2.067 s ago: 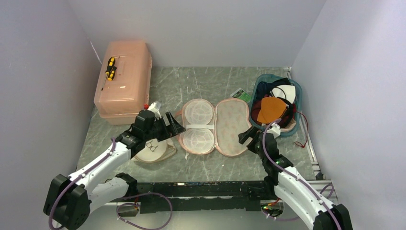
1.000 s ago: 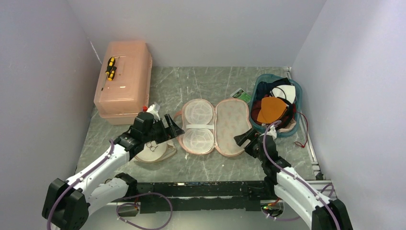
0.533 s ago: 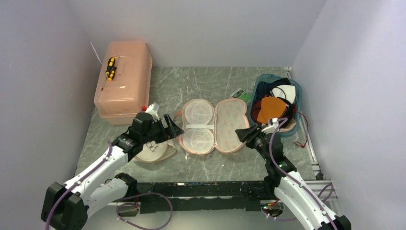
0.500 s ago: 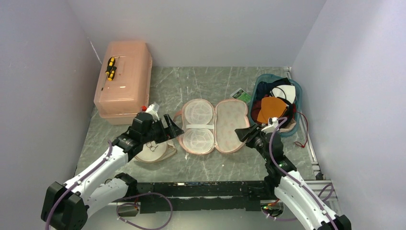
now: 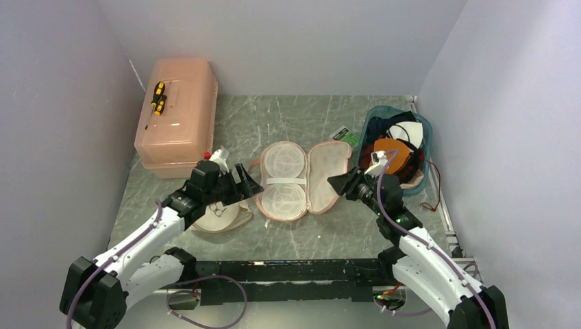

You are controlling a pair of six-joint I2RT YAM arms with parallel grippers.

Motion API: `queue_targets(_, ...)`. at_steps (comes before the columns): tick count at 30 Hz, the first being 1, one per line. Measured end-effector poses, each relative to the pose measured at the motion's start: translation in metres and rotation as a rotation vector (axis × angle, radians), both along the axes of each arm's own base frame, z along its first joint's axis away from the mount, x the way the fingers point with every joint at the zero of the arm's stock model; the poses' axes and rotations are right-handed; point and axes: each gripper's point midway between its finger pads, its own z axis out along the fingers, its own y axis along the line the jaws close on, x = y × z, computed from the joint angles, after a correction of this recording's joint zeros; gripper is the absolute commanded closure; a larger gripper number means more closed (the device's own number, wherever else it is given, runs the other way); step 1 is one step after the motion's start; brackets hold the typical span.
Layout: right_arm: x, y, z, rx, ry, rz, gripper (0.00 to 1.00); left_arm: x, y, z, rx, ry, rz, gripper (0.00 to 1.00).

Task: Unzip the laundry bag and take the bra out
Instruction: Close the laundry bag at the center of the board.

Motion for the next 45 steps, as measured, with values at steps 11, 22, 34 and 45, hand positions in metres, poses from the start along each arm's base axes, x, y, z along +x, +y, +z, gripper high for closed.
queue_targets(11, 0.021, 0.034, 0.052, -0.144, -0.079, 0.126, 0.69, 0.002, -0.001, -0.005, 0.006, 0.012, 0.0, 0.11)
queue_targets(22, 0.013, 0.086, 0.031, -0.431, -0.07, 0.266, 0.84, 0.001, 0.004, 0.004, 0.008, -0.02, 0.017, 0.11)
queue_targets(34, -0.008, 0.152, 0.023, -0.625, -0.2, 0.499, 0.85, -0.004, 0.024, -0.002, 0.073, -0.003, 0.096, 0.11)
queue_targets(45, -0.016, 0.188, -0.029, -0.776, -0.166, 0.66, 0.76, -0.01, 0.041, -0.004, 0.113, 0.009, 0.165, 0.11)
